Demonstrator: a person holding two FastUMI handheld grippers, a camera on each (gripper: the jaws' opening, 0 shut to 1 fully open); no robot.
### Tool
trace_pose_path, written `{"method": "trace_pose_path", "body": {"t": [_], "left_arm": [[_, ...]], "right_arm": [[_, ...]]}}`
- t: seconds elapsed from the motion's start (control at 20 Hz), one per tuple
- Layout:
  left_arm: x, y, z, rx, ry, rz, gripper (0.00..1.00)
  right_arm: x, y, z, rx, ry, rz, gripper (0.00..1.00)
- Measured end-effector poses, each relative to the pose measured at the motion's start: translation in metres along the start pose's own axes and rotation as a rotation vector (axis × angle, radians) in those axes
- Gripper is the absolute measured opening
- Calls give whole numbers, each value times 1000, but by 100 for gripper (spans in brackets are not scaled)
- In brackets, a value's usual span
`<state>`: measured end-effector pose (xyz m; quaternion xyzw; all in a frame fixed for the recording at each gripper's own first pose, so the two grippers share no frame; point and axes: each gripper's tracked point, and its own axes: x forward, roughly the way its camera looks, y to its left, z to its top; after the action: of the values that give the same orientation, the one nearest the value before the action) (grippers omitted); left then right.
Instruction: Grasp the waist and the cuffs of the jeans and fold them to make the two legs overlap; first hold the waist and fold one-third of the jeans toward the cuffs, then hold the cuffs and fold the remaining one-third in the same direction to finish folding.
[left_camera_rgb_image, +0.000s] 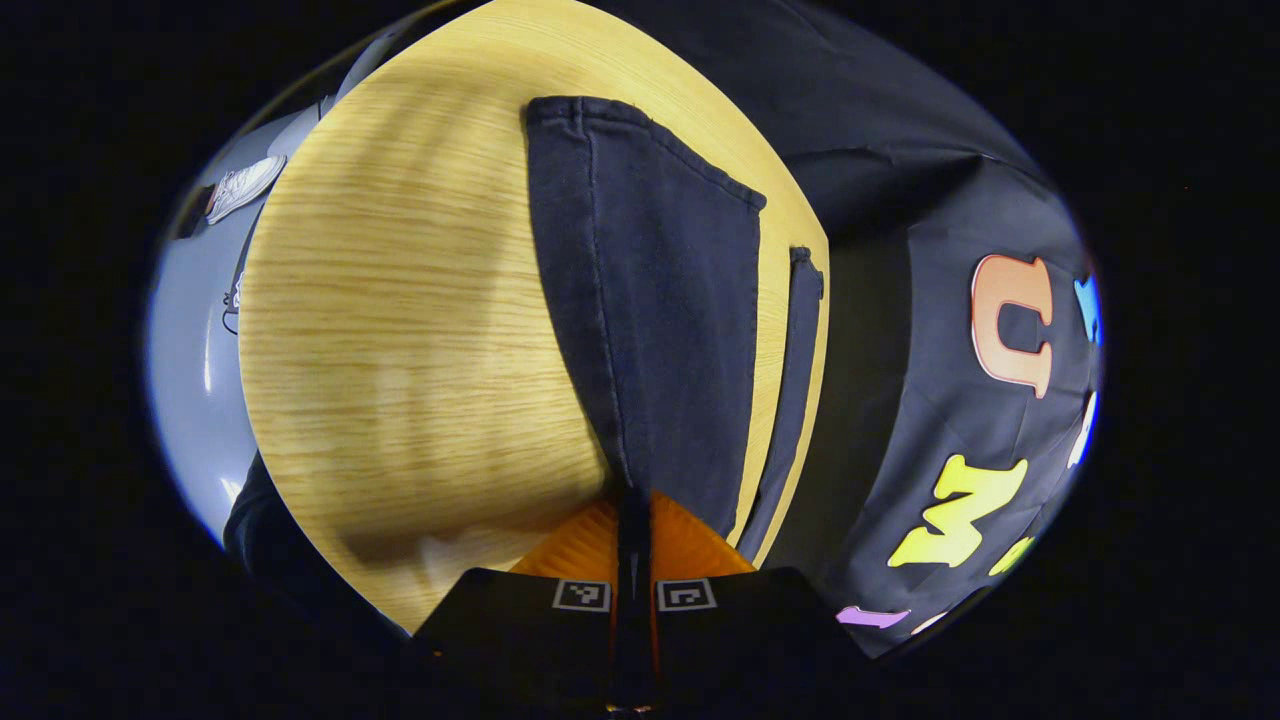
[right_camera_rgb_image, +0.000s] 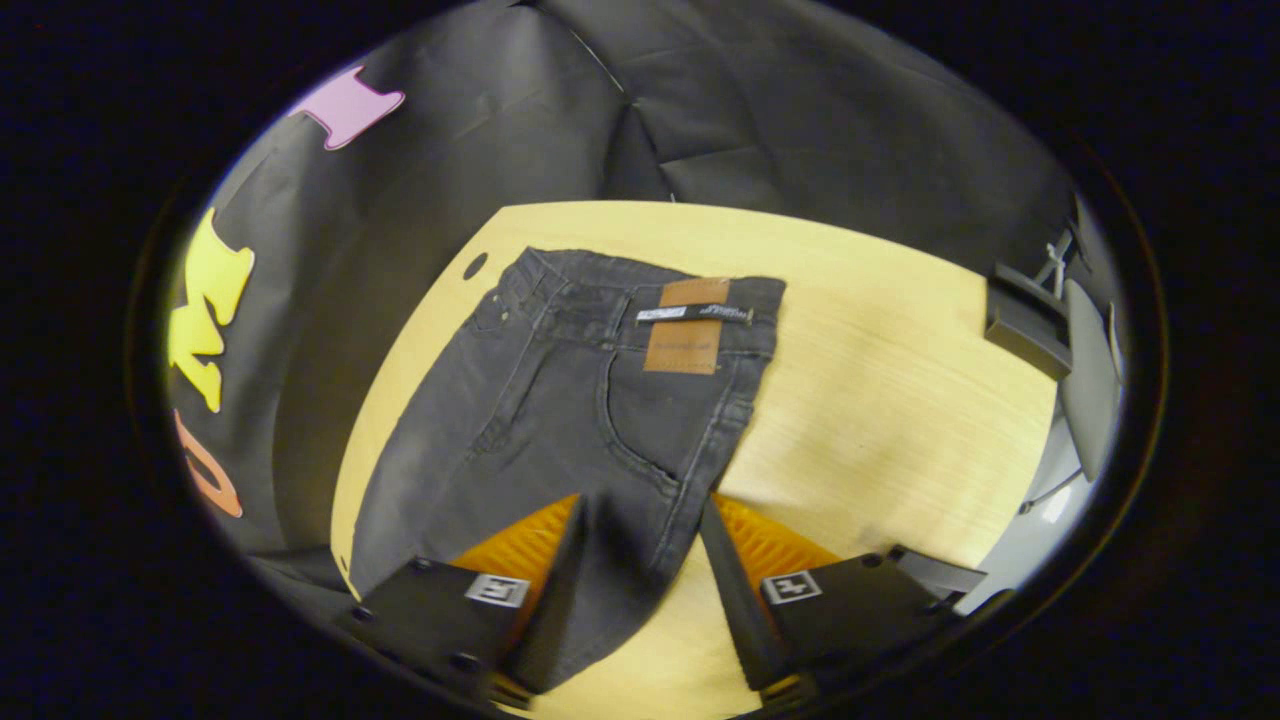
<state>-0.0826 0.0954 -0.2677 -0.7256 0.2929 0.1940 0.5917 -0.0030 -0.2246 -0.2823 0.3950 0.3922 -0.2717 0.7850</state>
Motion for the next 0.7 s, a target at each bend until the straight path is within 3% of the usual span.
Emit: {"method": "trace_pose_path", "body": {"t": [0.1, 0.15, 0.4, 0.45, 0.7], "left_arm": [[0, 0, 0, 4, 1, 4, 3], [1, 0, 0, 9, 2, 9, 3], [-6, -4, 2, 4, 0, 21, 3], [-10, -9, 3, 3, 0, 14, 3], [-19, -60, 5, 144, 7, -49, 3]], "right_arm": [[-2, 0, -1, 56, 21, 27, 14], [-3, 2, 1, 77, 30, 41, 8], [-19, 8, 8, 35, -13, 96, 5], [-26, 13, 11, 46, -20, 115, 8], [-51, 50, 31, 102, -44, 218, 7]]}}
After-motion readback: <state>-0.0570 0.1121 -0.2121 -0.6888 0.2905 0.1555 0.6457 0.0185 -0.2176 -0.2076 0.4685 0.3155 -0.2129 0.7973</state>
